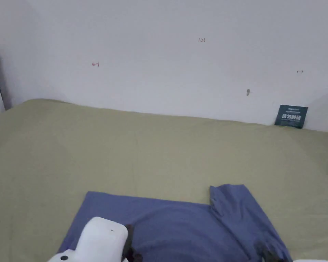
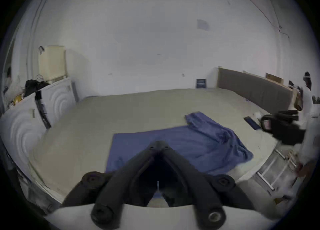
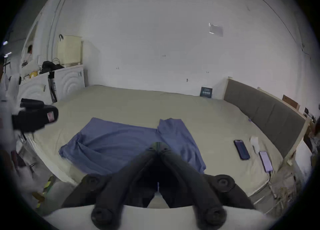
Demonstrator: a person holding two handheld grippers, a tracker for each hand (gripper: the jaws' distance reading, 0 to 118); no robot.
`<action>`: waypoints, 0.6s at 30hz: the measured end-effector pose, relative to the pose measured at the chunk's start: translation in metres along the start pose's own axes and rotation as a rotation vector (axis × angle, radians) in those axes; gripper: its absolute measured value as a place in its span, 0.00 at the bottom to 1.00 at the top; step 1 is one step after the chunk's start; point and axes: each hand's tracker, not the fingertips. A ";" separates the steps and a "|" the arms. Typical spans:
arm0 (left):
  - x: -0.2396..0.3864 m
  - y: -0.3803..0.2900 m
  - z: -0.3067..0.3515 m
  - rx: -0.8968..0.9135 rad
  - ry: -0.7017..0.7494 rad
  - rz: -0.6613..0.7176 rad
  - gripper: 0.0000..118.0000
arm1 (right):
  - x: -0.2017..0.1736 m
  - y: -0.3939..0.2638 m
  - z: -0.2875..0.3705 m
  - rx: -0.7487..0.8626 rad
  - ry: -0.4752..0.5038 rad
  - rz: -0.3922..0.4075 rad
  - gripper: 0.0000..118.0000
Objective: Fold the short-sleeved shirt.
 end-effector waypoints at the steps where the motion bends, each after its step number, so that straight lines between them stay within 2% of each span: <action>1: 0.009 -0.007 0.002 -0.006 -0.040 0.013 0.00 | -0.005 -0.008 0.000 0.005 0.031 0.003 0.01; 3: 0.019 -0.018 0.005 -0.055 -0.048 0.024 0.00 | -0.012 -0.019 0.004 -0.031 0.054 -0.025 0.01; 5: 0.020 -0.023 0.005 -0.085 -0.072 0.035 0.00 | -0.012 -0.026 -0.001 -0.081 0.066 -0.019 0.01; 8: 0.006 -0.022 -0.003 -0.106 -0.067 0.088 0.00 | -0.007 -0.025 -0.011 -0.077 0.067 -0.027 0.01; 11: -0.026 -0.010 -0.023 -0.112 -0.051 0.145 0.00 | 0.007 -0.011 -0.034 -0.062 0.059 -0.040 0.01; 15: -0.091 0.027 -0.066 -0.087 0.051 0.179 0.00 | 0.039 0.018 -0.077 0.012 0.007 -0.026 0.01; 18: -0.140 0.055 -0.111 -0.089 0.086 0.192 0.00 | 0.066 0.042 -0.114 0.030 -0.007 -0.066 0.01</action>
